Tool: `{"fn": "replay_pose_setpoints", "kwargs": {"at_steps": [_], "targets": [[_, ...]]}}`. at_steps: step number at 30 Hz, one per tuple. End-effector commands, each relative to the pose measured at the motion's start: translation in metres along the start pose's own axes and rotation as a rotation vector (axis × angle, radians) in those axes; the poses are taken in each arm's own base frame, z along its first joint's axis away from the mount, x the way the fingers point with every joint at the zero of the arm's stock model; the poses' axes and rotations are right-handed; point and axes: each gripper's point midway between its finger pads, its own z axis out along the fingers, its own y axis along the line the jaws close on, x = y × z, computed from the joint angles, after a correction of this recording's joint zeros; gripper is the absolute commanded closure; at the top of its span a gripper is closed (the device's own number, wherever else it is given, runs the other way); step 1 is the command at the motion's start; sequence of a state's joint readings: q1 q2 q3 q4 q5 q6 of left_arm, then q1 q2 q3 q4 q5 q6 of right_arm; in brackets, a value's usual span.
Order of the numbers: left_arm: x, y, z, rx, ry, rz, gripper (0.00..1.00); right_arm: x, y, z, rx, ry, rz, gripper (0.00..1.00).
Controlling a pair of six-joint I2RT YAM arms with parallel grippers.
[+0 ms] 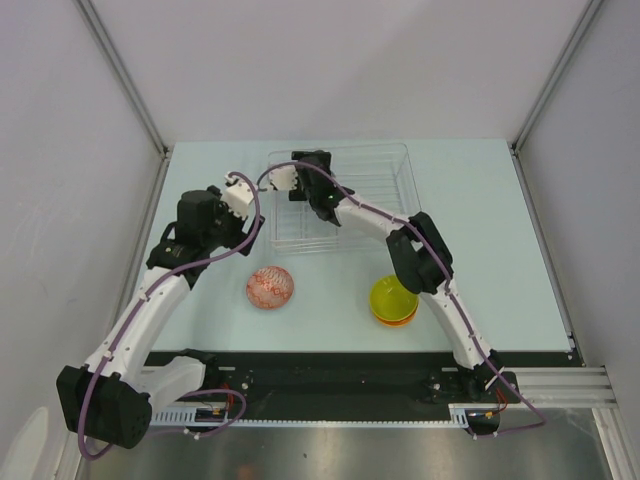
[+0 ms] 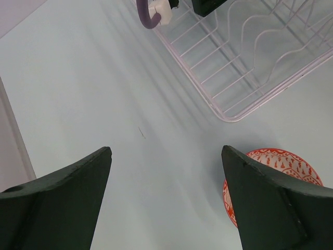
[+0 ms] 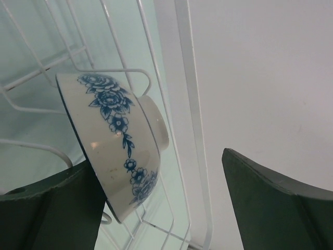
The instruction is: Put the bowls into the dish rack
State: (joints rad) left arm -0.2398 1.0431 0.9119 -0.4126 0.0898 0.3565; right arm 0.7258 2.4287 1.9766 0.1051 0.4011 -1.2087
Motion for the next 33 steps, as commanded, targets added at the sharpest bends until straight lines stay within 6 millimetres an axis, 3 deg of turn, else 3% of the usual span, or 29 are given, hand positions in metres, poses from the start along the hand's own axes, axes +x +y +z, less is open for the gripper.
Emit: {"fn": "replay_pose_setpoints", "kwargs": {"at_steps": [1, 10, 15, 23, 24, 26, 27, 29, 30, 32, 33], "targets": [[-0.023, 0.007, -0.006, -0.011, -0.064, -0.004, 0.08, 0.003, -0.015, -0.022, -0.138, 0.029, 0.004, 0.08], [-0.025, 0.008, -0.007, -0.005, -0.060, 0.014, 0.07, 0.007, -0.012, -0.040, -0.280, 0.036, -0.006, 0.07], [-0.014, 0.004, -0.002, 0.025, -0.022, 0.043, 0.01, 0.007, -0.022, -0.064, -0.370, 0.019, 0.020, 0.06], [0.029, -0.023, 0.014, 0.183, 0.128, 0.082, 0.00, 0.015, -0.069, -0.113, -0.401, -0.007, 0.213, 0.06], [0.034, -0.025, 0.014, 0.199, 0.145, 0.082, 0.00, 0.021, -0.086, -0.123, -0.377, -0.007, 0.276, 0.06], [0.045, -0.032, 0.015, 0.239, 0.182, 0.086, 0.00, 0.024, -0.092, -0.137, -0.391, -0.031, 0.349, 0.06], [0.048, -0.033, 0.015, 0.245, 0.192, 0.086, 0.00, 0.030, -0.112, -0.153, -0.361, -0.041, 0.428, 0.06], [0.060, -0.039, 0.014, 0.276, 0.238, 0.083, 0.01, 0.035, -0.109, -0.164, -0.396, -0.068, 0.490, 0.06], [0.064, -0.040, 0.013, 0.285, 0.252, 0.087, 0.01, 0.039, -0.127, -0.181, -0.368, -0.086, 0.541, 0.06], [0.073, -0.044, 0.011, 0.308, 0.286, 0.089, 0.02, 0.049, -0.119, -0.190, -0.380, -0.080, 0.571, 0.06], [0.079, -0.046, 0.010, 0.316, 0.299, 0.094, 0.02, 0.051, -0.131, -0.203, -0.355, -0.098, 0.584, 0.06]]}}
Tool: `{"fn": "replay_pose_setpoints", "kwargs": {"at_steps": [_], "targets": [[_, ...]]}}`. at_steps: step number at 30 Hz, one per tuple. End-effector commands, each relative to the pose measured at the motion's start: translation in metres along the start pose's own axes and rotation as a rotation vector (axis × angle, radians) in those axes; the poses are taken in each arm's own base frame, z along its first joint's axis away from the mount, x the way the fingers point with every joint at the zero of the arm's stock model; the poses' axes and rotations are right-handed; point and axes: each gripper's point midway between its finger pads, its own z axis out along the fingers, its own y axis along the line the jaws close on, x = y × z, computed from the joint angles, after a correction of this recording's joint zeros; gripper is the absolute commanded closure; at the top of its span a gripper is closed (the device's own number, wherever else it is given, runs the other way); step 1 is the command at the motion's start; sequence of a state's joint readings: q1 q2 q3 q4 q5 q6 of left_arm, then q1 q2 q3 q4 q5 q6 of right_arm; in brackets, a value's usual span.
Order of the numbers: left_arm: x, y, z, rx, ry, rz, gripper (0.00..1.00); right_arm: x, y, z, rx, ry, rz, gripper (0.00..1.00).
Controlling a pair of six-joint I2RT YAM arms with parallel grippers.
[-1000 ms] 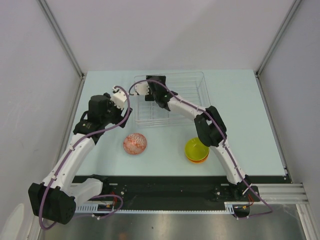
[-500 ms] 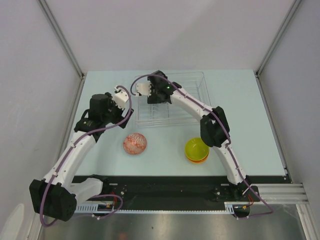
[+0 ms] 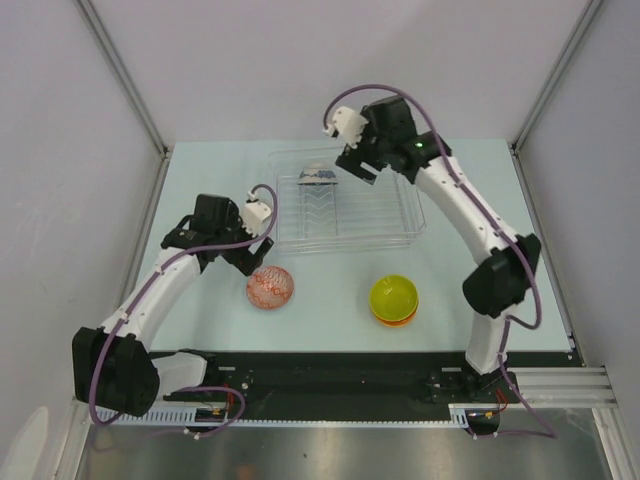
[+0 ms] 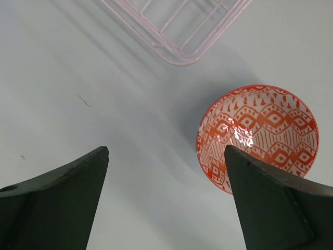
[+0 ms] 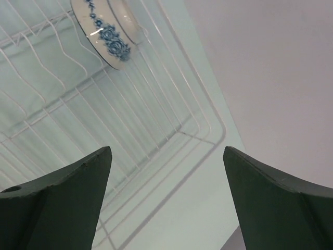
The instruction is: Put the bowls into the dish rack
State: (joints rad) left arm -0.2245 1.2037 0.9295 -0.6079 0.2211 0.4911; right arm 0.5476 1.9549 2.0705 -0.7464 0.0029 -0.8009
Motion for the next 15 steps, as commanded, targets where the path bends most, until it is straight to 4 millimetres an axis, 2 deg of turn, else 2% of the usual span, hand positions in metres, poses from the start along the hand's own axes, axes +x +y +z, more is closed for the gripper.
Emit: {"fn": "replay_pose_setpoints", "kwargs": {"at_steps": [1, 3, 4, 5, 6, 8, 10, 11, 13, 15], "targets": [[0.018, -0.013, -0.001, 0.073, 0.054, 0.026, 0.02, -0.003, -0.008, -0.057, 0.017, -0.107, 0.159, 0.06], [0.028, -0.018, 0.000, 0.090, 0.078, 0.028, 0.03, 0.008, 0.001, -0.061, -0.004, -0.097, 0.182, 0.06], [0.031, -0.020, 0.002, 0.097, 0.084, 0.024, 0.03, 0.009, -0.001, -0.073, 0.004, -0.113, 0.203, 0.06], [0.035, -0.021, 0.003, 0.100, 0.091, 0.024, 0.03, 0.011, 0.001, -0.077, 0.001, -0.118, 0.211, 0.06], [0.041, -0.026, 0.006, 0.125, 0.104, 0.024, 0.03, 0.017, 0.011, -0.077, -0.022, -0.111, 0.221, 0.06], [0.048, -0.029, 0.011, 0.137, 0.121, 0.023, 0.04, 0.016, 0.012, -0.093, -0.010, -0.140, 0.233, 0.06], [0.061, -0.033, 0.018, 0.152, 0.154, 0.022, 0.05, 0.021, 0.025, -0.095, -0.037, -0.151, 0.242, 0.06], [0.062, -0.032, 0.022, 0.149, 0.155, 0.022, 0.04, 0.017, 0.025, -0.107, -0.031, -0.177, 0.253, 0.06], [0.072, -0.033, 0.028, 0.158, 0.186, 0.015, 0.05, 0.019, 0.038, -0.111, -0.059, -0.194, 0.262, 0.06], [0.074, -0.034, 0.032, 0.165, 0.187, 0.012, 0.06, 0.015, 0.042, -0.125, -0.065, -0.235, 0.268, 0.06]]}}
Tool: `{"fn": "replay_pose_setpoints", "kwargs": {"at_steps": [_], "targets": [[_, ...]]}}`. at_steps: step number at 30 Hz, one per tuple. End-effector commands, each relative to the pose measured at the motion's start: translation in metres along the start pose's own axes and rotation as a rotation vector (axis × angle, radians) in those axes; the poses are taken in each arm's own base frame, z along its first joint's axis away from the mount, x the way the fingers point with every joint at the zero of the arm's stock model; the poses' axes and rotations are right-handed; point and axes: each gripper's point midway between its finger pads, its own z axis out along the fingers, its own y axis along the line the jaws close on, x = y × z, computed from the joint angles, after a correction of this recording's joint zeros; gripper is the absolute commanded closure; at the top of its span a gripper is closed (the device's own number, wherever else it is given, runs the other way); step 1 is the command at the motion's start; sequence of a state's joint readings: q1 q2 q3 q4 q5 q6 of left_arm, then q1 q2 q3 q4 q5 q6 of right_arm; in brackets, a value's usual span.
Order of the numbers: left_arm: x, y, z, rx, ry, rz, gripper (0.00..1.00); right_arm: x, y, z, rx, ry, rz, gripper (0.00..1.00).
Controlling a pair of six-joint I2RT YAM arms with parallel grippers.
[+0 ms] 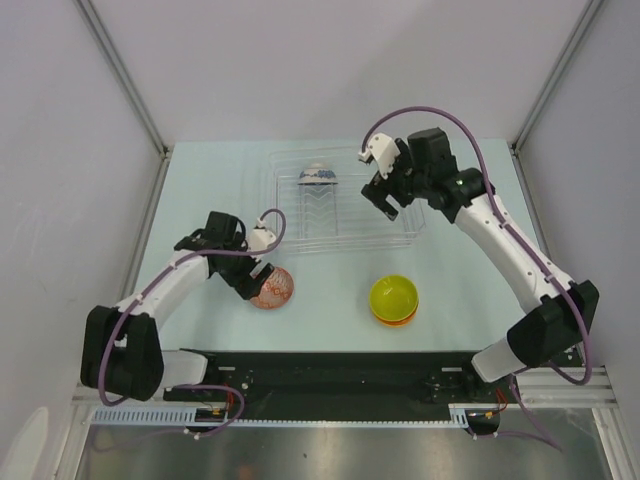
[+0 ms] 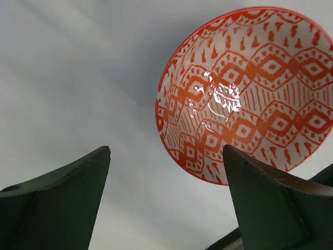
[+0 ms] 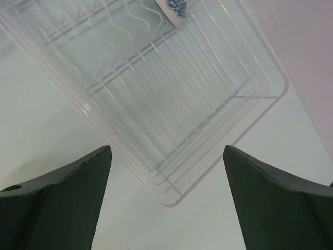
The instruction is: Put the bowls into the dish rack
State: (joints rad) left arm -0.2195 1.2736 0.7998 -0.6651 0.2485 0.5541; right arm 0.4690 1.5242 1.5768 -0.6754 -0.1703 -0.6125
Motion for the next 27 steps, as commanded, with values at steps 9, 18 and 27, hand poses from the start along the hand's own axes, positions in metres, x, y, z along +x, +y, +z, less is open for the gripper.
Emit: {"fn": "replay_pose_setpoints", "kwargs": {"at_steps": [9, 18, 27], "targets": [[0.004, -0.002, 0.032, 0.079, 0.016, -0.010, 0.20, -0.011, 0.057, -0.046, -0.167, -0.174, 0.053, 0.07], [0.004, -0.012, 0.042, 0.163, 0.040, -0.039, 0.66, 0.011, 0.092, -0.041, -0.253, -0.147, 0.061, 0.07], [0.001, -0.020, 0.029, 0.187, 0.024, -0.049, 1.00, 0.006, 0.107, -0.039, -0.315, -0.169, 0.102, 0.07]]}}
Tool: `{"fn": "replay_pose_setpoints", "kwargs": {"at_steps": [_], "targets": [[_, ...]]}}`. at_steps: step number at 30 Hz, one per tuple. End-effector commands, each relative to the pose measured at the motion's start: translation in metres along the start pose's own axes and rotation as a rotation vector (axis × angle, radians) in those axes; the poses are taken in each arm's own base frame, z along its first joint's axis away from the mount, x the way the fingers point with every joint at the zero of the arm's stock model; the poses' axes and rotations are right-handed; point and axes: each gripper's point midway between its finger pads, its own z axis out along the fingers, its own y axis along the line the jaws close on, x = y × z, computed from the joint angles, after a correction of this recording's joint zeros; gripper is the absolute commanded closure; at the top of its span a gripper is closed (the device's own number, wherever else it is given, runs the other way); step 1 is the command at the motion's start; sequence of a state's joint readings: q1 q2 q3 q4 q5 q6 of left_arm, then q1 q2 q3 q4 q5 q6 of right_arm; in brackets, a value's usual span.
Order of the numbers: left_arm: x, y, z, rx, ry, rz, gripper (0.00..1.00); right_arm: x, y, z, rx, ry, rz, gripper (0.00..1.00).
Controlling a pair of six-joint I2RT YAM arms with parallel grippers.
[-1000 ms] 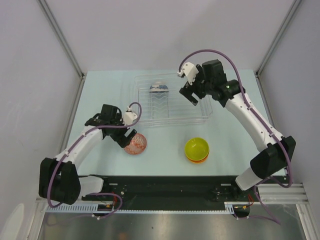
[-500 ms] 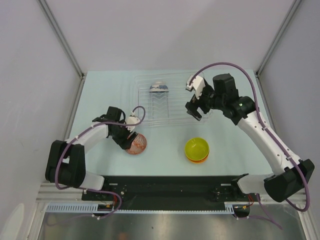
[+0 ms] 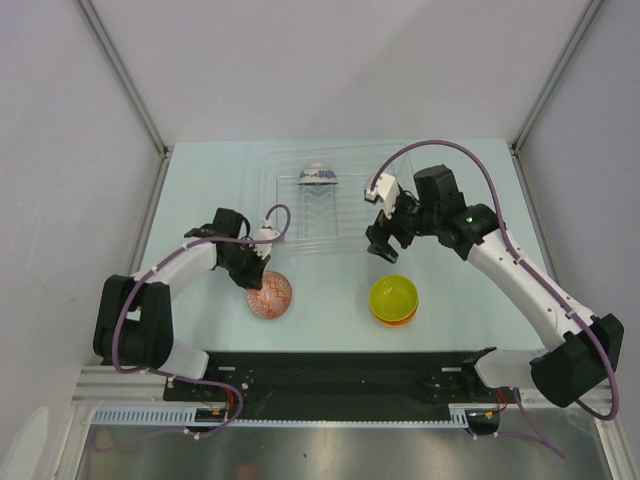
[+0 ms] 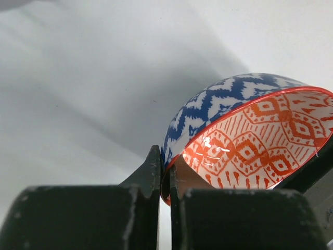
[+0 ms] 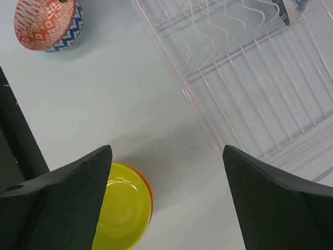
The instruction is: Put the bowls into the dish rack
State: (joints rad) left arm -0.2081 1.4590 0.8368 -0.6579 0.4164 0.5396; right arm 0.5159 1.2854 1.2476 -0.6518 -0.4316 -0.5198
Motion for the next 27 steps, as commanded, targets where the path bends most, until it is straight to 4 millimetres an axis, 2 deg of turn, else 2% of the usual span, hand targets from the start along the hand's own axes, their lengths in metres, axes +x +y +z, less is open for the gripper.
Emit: {"fn": "replay_pose_setpoints", "kwargs": {"at_steps": [1, 2, 4, 5, 7, 8, 10, 11, 12, 14, 15, 18, 19, 20, 27], "targets": [[0.002, -0.001, -0.006, -0.013, 0.001, 0.019, 1.00, -0.024, 0.009, -0.005, -0.027, -0.087, 0.012, 0.07], [-0.005, -0.002, -0.014, -0.024, -0.027, 0.032, 1.00, -0.026, 0.010, -0.004, -0.030, -0.093, 0.017, 0.07], [-0.007, -0.010, -0.026, -0.012, -0.033, 0.030, 1.00, -0.032, 0.014, -0.001, -0.043, -0.106, 0.027, 0.07], [-0.020, -0.011, -0.040, -0.029, -0.074, 0.048, 1.00, -0.036, 0.015, -0.001, -0.045, -0.114, 0.028, 0.08], [-0.028, -0.018, -0.058, -0.035, -0.101, 0.056, 0.99, -0.042, 0.018, 0.004, -0.051, -0.125, 0.046, 0.08], [-0.042, -0.018, -0.072, -0.052, -0.138, 0.075, 1.00, -0.046, 0.016, 0.005, -0.040, -0.129, 0.058, 0.08], [-0.053, -0.025, -0.094, -0.067, -0.182, 0.091, 1.00, -0.056, 0.014, 0.009, -0.039, -0.152, 0.084, 0.08], [-0.068, -0.026, -0.108, -0.081, -0.226, 0.100, 1.00, -0.060, 0.014, 0.011, -0.043, -0.160, 0.092, 0.09], [-0.073, -0.028, -0.116, -0.086, -0.246, 0.097, 1.00, -0.071, 0.012, 0.009, -0.041, -0.184, 0.088, 0.09], [-0.093, -0.031, -0.133, -0.098, -0.300, 0.093, 1.00, -0.077, 0.016, 0.018, -0.063, -0.182, 0.105, 0.09], [-0.100, -0.030, -0.136, -0.106, -0.317, 0.092, 1.00, -0.088, 0.017, 0.017, -0.071, -0.200, 0.099, 0.09], [-0.122, -0.027, -0.145, -0.145, -0.359, 0.099, 1.00, -0.103, 0.030, 0.027, -0.143, -0.213, 0.124, 0.09], [-0.126, -0.027, -0.142, -0.147, -0.357, 0.098, 1.00, -0.116, 0.031, 0.024, -0.156, -0.238, 0.125, 0.09], [-0.131, -0.024, -0.143, -0.157, -0.363, 0.101, 1.00, -0.118, 0.036, 0.032, -0.191, -0.227, 0.157, 0.10], [-0.151, -0.012, -0.133, -0.188, -0.345, 0.086, 1.00, -0.137, 0.046, 0.053, -0.222, -0.233, 0.189, 0.11]]}}
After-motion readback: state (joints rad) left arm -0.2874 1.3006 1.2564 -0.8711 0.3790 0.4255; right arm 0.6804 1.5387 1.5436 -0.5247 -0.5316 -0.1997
